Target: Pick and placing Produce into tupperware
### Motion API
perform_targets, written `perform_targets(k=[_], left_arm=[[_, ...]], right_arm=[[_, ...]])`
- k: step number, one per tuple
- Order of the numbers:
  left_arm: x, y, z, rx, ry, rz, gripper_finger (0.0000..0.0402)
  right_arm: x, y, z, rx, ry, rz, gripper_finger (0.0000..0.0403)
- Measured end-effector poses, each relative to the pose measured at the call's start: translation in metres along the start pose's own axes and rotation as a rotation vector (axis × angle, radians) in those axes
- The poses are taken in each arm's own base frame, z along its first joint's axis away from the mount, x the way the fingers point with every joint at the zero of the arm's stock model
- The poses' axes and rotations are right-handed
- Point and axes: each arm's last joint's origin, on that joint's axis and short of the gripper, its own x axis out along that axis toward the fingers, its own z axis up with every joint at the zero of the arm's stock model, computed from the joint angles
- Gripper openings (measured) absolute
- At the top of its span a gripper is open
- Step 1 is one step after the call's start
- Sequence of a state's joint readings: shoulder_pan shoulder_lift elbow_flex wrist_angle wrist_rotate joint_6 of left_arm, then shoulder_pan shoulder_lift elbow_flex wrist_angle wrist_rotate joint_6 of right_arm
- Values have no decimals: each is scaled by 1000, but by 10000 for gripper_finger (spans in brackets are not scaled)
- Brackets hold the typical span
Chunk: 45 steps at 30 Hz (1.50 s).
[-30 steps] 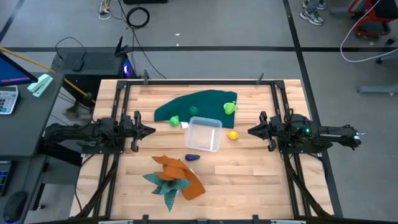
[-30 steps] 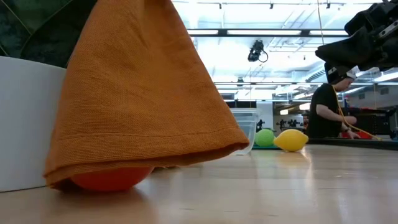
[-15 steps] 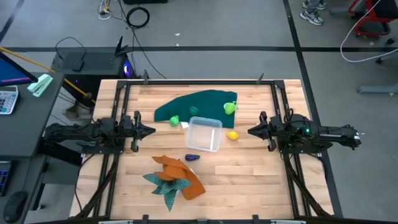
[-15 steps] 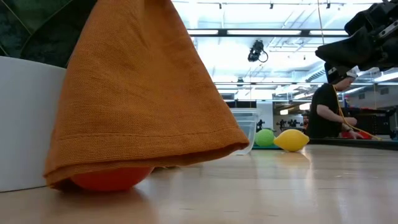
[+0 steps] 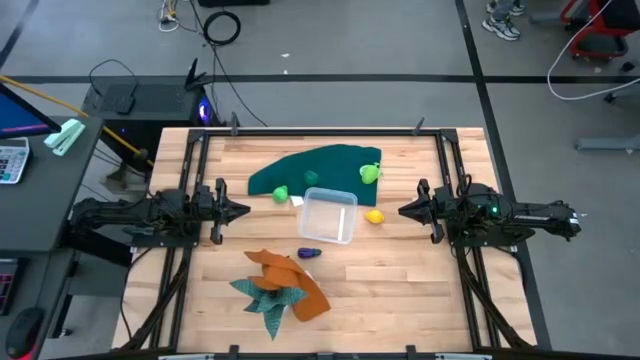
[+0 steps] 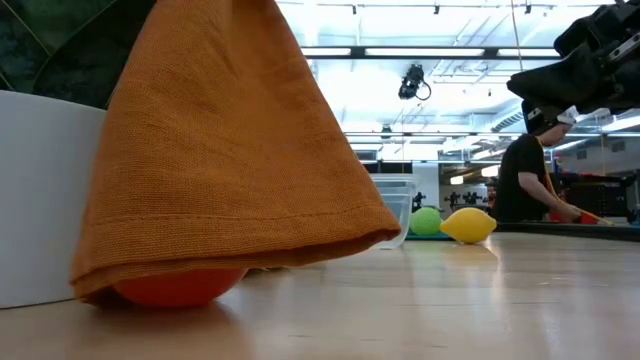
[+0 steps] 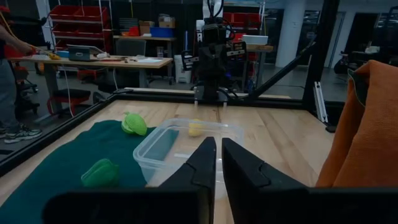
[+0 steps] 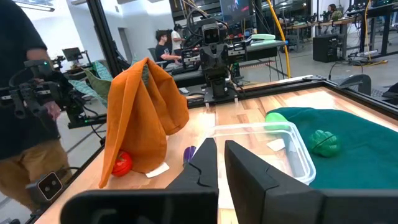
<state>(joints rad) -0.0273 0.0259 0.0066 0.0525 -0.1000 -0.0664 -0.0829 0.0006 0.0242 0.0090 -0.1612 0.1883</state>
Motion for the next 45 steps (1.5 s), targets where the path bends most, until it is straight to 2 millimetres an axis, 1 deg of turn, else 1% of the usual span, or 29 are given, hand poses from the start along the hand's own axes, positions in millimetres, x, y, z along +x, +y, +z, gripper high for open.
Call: perform_targets(k=[7,17,26,30,38,45], left_arm=[[0,0,0,0,0,0,23],[0,0,0,1,0,0,36],[0,0,0,0,-1,-1,24],[0,0,0,-1,-1,-1,25],[0,0,0,-111,-1,0,31],[0,0,0,-145,-1,0,18]], right_arm=[[0,0,0,0,0,0,0],[0,0,0,0,0,1,0],[0,0,0,0,0,0,0],[0,0,0,0,0,0,0],[0,0,0,0,0,0,0],[0,0,0,0,0,0,0]])
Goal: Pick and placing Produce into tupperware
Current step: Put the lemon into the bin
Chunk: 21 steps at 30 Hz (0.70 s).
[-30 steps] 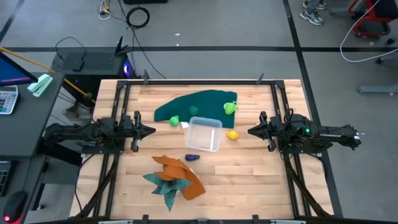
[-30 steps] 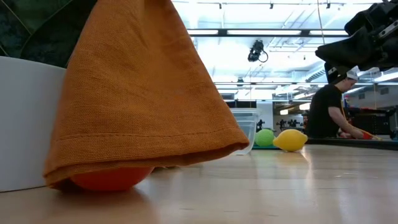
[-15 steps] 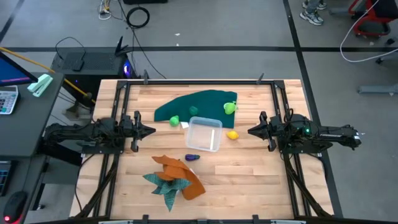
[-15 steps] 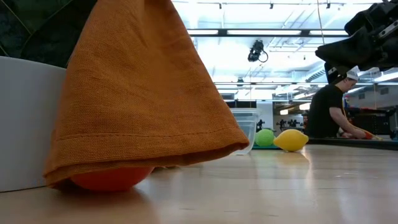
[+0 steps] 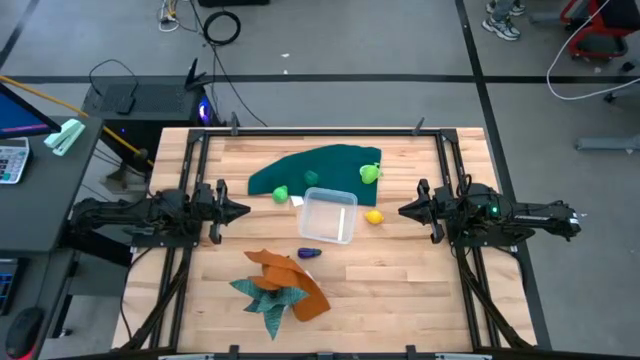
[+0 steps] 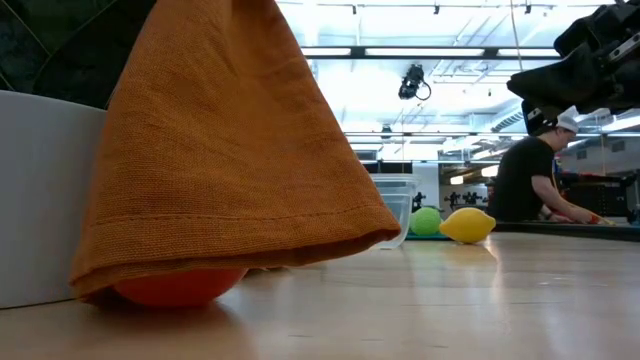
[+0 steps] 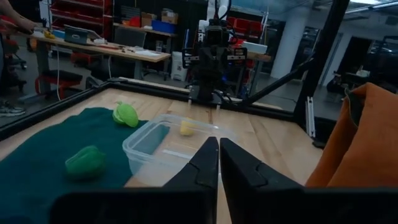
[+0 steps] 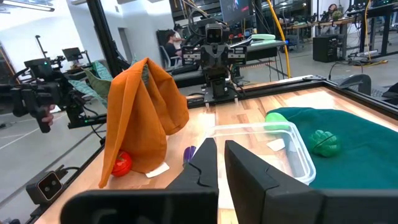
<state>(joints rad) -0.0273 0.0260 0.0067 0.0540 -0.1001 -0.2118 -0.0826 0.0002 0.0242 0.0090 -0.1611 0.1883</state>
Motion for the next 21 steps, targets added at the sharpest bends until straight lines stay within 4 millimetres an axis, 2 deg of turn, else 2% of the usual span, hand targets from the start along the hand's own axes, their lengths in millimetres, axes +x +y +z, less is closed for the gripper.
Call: perform_targets(k=[7,10,21], left_arm=[[0,0,0,-102,0,0,13],[0,0,0,-164,-1,0,18],[0,0,0,-552,-1,0,13]], right_arm=[[0,0,0,2,0,-1,0],[0,0,0,58,0,-1,0],[0,-2,0,633,-23,-47,0]])
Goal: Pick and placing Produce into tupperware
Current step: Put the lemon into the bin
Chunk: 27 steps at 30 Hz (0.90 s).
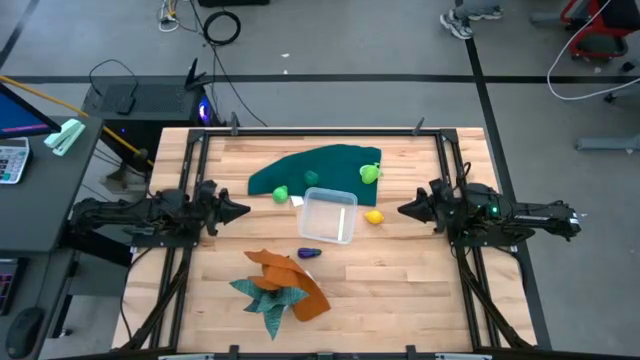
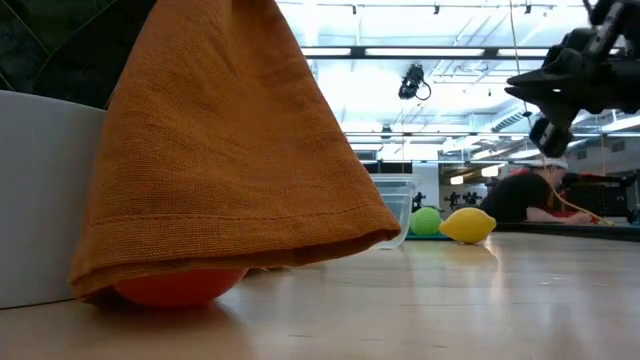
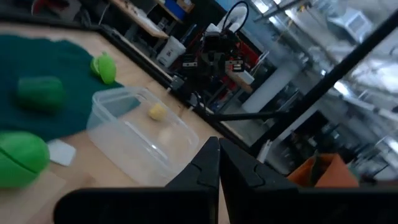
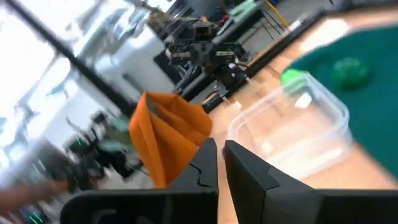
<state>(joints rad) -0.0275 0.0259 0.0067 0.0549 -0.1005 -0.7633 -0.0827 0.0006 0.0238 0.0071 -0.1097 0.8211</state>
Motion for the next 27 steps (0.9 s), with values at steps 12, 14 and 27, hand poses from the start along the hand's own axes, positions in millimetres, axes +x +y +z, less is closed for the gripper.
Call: perform_targets(k=[12,14,27], left_arm=[[0,1,1,-38,-40,31,29],[0,1,2,-38,-48,39,27],[0,2,3,20,-87,80,24]], right_arm=[[-1,-4,6,200,-192,-133,0],[-1,-4,7,191,-232,-162,0],[-4,-7,13,172,-412,-287,0]])
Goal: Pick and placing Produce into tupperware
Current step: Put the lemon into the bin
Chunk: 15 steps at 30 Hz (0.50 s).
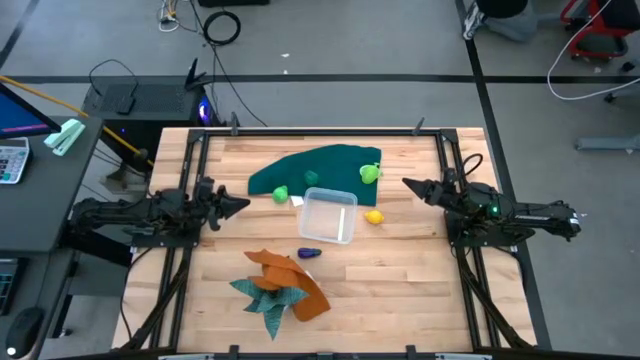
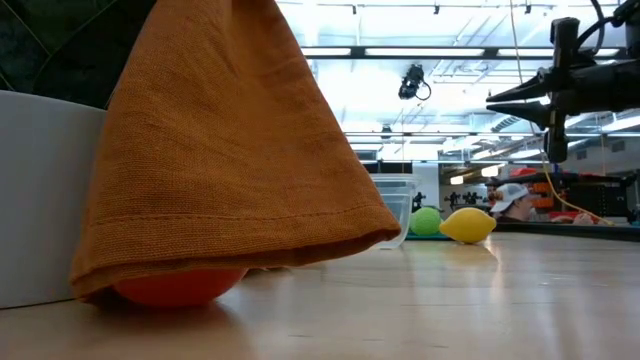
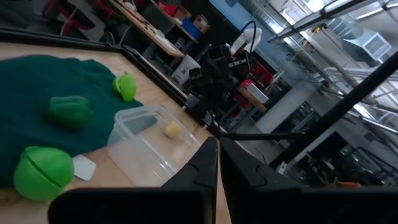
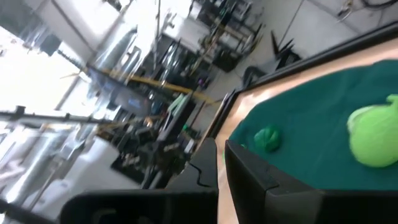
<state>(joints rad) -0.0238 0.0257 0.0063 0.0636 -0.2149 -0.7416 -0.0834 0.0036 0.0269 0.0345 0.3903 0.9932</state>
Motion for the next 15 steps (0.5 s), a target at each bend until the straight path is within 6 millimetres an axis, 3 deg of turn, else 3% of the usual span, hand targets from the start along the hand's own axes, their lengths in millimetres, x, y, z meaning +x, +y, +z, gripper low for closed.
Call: perform_targets(k=[15], left_arm=[[0,-1,5,20,-99,40,24]], right_arm=[[0,0,1,11,-32,-15,0]])
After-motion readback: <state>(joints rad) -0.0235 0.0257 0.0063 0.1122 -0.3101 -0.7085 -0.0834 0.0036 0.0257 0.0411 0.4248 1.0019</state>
